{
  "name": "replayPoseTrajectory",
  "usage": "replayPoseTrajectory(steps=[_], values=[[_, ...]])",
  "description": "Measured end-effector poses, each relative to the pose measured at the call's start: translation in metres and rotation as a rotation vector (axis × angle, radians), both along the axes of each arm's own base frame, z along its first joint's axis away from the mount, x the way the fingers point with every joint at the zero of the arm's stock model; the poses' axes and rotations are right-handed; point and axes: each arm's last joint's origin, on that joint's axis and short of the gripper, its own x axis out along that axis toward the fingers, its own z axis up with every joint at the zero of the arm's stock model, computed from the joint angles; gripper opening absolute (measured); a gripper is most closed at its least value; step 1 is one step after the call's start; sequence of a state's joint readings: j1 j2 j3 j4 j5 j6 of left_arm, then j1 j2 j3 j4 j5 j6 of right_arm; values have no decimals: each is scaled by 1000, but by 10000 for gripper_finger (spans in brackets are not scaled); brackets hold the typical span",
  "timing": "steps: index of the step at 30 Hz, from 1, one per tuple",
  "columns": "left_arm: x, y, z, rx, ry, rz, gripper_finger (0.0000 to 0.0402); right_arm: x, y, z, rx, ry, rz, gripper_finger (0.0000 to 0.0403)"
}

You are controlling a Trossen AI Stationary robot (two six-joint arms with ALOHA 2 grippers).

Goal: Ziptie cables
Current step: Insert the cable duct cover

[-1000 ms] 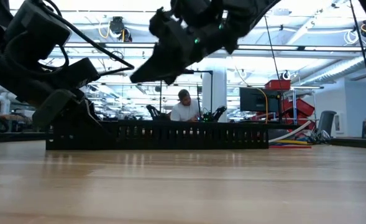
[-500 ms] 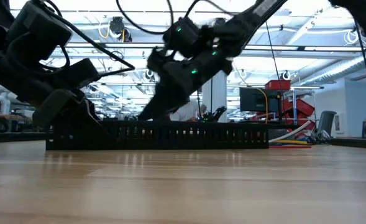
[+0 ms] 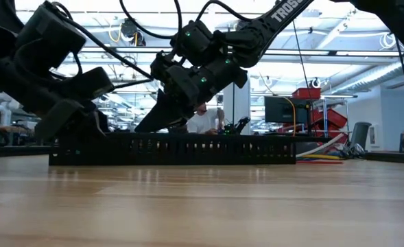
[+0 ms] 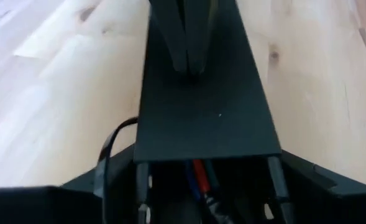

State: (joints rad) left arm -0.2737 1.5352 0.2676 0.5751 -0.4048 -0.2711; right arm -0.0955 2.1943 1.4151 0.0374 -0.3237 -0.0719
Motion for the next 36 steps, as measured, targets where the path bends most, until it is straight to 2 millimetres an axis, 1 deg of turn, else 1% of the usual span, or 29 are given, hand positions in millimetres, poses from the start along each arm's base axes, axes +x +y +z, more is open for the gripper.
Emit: replayPoseTrajectory(steps=[3,6,12,19,21,24,26,32,36], values=[[-3,0,6,15,4,-23,298,0,0,0,0,-3,0,0],[-8,2,15,13,10,-18,314,0,0,0,0,-7,-2,0],[-22,6,34,-37,52,50,320,1,-1,0,-1,-12,-12,0],[-35,8,47,-59,113,88,320,1,-1,0,7,-11,-22,0],[-36,9,57,-35,137,112,320,1,-1,0,10,-10,-27,0],[-42,14,76,66,209,205,320,1,-2,0,16,-8,-31,0],[-45,16,89,102,269,255,320,1,-2,0,18,-8,-32,0],[-53,16,122,107,395,327,320,0,-4,0,26,-7,-35,0],[-62,16,135,92,466,370,320,0,-4,0,28,-6,-38,0]])
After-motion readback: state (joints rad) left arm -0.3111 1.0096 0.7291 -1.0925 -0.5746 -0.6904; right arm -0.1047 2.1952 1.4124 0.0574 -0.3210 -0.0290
